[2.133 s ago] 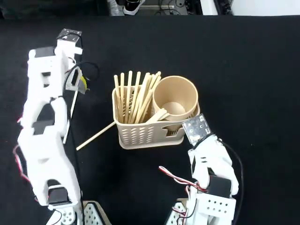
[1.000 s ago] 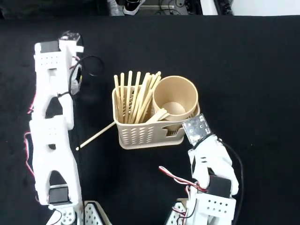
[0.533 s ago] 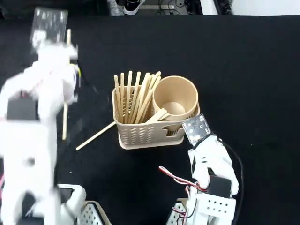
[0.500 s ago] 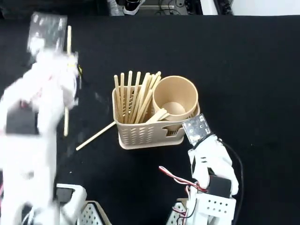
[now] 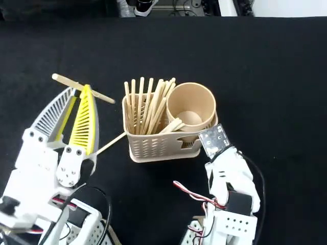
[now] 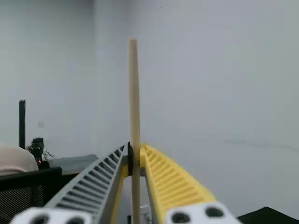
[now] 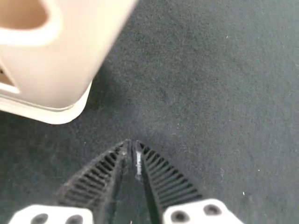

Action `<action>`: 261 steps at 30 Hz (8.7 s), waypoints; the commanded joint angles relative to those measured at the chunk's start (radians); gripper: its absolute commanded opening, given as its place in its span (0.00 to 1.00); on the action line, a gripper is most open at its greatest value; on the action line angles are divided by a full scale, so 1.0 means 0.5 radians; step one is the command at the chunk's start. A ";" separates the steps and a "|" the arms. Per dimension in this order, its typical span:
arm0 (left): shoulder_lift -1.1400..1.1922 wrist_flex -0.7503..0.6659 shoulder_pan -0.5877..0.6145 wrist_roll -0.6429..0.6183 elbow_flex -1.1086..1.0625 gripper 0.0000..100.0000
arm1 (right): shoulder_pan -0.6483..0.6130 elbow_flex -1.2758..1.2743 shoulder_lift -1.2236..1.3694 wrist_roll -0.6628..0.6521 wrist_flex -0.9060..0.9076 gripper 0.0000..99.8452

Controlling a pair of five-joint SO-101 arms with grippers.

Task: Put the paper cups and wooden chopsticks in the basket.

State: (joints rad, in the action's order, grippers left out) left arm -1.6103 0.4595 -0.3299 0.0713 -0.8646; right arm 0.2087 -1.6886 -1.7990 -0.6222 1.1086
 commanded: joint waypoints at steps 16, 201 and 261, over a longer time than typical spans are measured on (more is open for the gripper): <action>0.107 0.374 -0.265 -0.187 -0.247 0.17 | 0.021 0.005 -0.100 -0.015 -0.006 0.01; 1.577 2.016 1.125 -0.018 1.158 0.03 | 0.175 0.005 -0.100 0.000 -0.104 0.01; -0.423 1.286 2.033 0.313 -1.665 0.04 | -0.120 0.005 -0.100 -0.015 0.393 0.01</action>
State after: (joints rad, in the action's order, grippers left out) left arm -1.8190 1.0702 0.6889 0.2217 -1.6548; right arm 0.1580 -1.6886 -1.8006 -0.6237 1.2973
